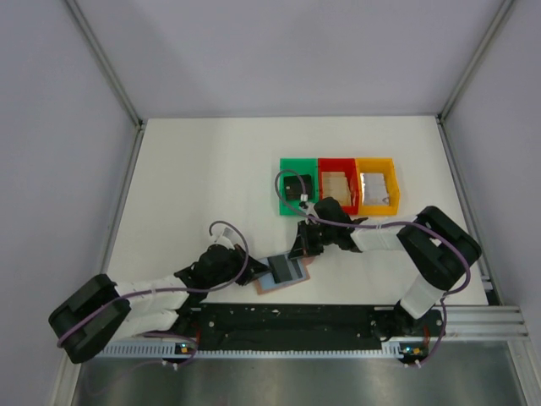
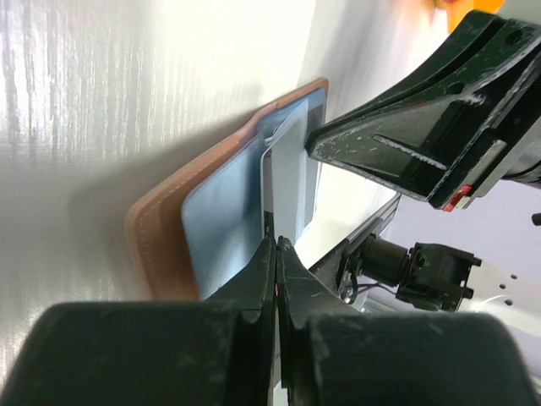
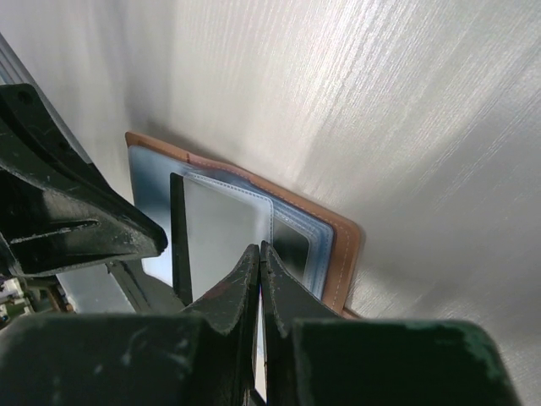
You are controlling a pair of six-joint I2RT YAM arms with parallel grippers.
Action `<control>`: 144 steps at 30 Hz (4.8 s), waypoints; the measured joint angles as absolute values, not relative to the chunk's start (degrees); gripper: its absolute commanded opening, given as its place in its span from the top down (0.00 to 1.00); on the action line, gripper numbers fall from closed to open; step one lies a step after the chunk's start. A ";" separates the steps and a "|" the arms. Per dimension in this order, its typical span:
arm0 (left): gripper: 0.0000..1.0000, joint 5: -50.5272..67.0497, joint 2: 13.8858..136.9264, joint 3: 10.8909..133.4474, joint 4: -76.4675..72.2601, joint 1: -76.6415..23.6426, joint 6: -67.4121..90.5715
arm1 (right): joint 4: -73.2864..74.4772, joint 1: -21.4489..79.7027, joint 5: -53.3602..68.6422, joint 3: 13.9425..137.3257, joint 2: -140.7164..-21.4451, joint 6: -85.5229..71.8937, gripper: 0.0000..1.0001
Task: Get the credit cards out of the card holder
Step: Remove the credit card from the card holder, then place the credit card in the storage box.
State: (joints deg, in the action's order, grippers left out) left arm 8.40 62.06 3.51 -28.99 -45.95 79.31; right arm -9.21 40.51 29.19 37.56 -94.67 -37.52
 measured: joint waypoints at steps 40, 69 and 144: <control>1.00 9.04 77.32 4.01 -42.74 -45.69 78.11 | -9.17 40.38 29.43 37.56 -94.67 -37.50 1.00; 1.00 -5.93 30.89 3.42 -1.23 -45.47 83.20 | -9.69 37.95 29.54 36.56 -94.26 -38.87 1.00; 0.15 12.23 37.12 20.88 -8.69 -34.70 65.82 | -0.51 49.30 21.71 35.64 -59.94 20.12 1.00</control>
